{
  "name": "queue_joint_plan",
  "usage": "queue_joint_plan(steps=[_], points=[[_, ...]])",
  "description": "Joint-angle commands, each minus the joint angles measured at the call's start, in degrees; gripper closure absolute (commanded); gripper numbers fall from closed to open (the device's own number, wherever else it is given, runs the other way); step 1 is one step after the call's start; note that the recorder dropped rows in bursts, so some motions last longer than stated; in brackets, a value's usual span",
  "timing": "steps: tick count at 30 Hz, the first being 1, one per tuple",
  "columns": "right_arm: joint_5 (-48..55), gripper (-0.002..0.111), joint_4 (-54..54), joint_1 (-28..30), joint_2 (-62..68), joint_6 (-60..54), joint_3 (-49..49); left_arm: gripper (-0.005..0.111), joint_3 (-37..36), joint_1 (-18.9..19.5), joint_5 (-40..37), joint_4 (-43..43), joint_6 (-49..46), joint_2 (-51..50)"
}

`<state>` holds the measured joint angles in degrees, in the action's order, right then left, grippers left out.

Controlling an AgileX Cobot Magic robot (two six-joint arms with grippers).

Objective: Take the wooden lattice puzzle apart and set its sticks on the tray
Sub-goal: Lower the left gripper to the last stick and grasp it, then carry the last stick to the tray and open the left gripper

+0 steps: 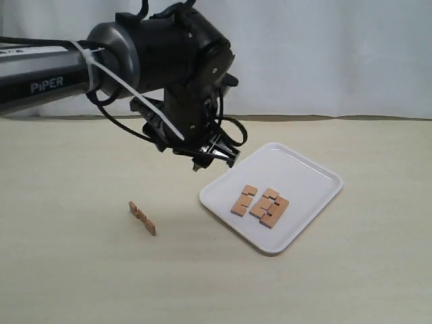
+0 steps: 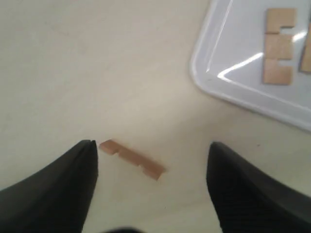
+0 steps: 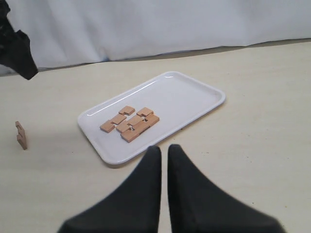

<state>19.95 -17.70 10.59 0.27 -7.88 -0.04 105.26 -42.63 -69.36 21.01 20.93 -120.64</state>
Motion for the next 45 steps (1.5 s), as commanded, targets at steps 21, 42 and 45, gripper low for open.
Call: queue_joint_plan(steps=[21,42,45], points=[[-0.25,0.104,0.03,-0.05,-0.27,0.13,0.04,0.045,-25.53,9.76,20.68,-10.3,7.31,6.0],[-0.25,0.104,0.03,-0.05,-0.27,0.13,0.04,0.047,-34.92,11.22,33.95,-3.87,20.89,5.02],[-0.25,0.104,0.03,-0.05,-0.27,0.13,0.04,0.056,-34.92,11.22,34.29,-3.99,20.89,3.98]])
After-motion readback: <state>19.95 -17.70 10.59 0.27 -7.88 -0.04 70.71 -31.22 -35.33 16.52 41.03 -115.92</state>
